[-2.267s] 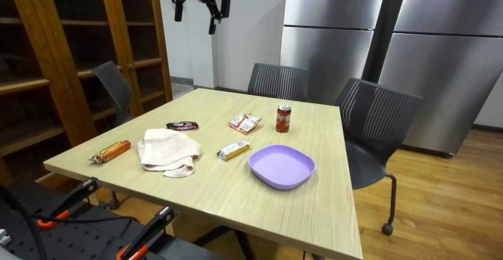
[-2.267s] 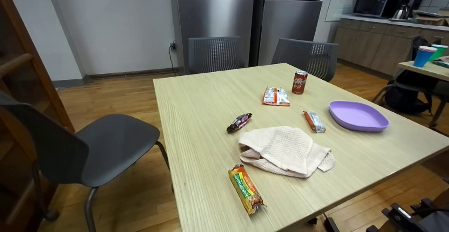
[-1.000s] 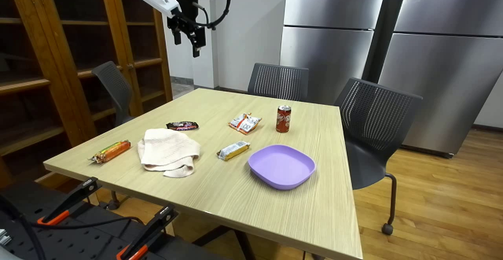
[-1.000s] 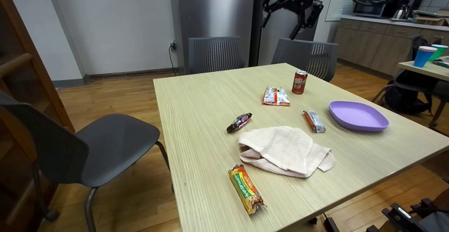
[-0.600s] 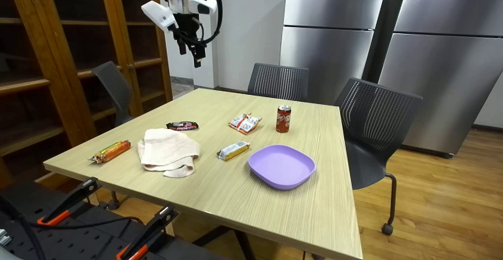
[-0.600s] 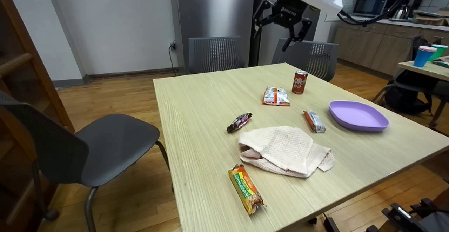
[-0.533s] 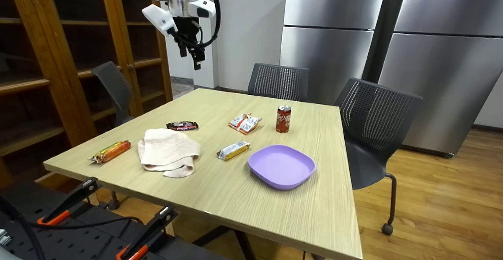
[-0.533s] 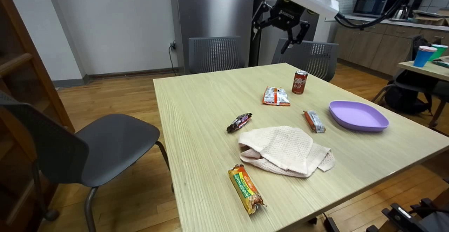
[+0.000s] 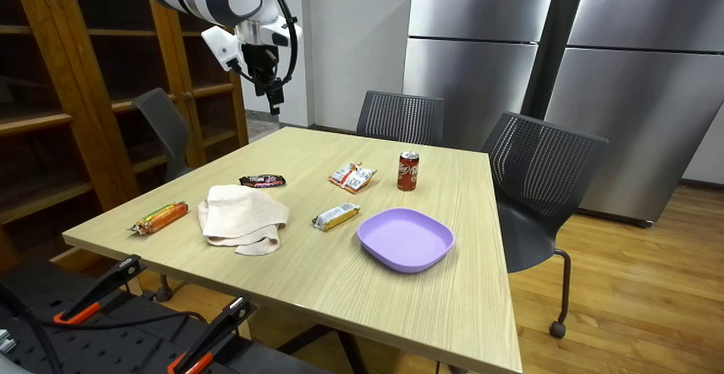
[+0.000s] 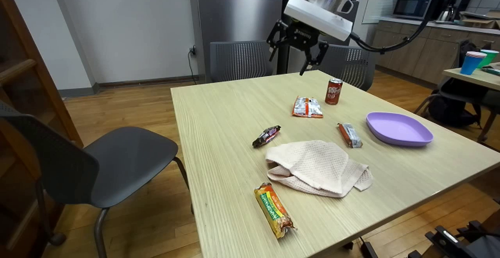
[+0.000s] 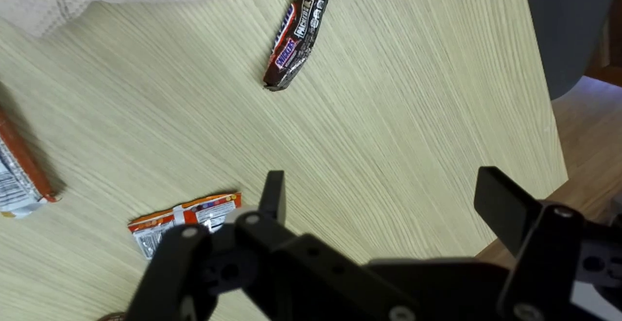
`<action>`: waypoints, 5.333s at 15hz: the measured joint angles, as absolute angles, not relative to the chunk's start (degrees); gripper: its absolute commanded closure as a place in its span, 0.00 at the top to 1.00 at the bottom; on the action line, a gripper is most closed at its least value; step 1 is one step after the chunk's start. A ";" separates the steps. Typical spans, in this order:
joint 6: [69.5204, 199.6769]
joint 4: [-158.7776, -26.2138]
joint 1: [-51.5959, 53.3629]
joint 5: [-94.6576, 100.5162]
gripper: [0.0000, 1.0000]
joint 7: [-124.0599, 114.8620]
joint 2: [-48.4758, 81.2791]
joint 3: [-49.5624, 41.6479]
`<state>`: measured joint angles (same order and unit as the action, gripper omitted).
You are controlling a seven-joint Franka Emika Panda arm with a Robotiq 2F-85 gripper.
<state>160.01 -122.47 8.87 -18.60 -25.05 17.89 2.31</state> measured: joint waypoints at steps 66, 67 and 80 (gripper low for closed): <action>157.48 -99.95 15.78 -16.10 1.00 -40.73 49.90 -1.91; 157.45 -99.59 15.79 -16.10 1.00 -40.73 50.19 -1.91; 156.78 -97.70 15.80 -16.10 0.27 -40.73 51.45 -2.20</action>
<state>156.78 -97.70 15.80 -16.10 -40.73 51.45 -2.20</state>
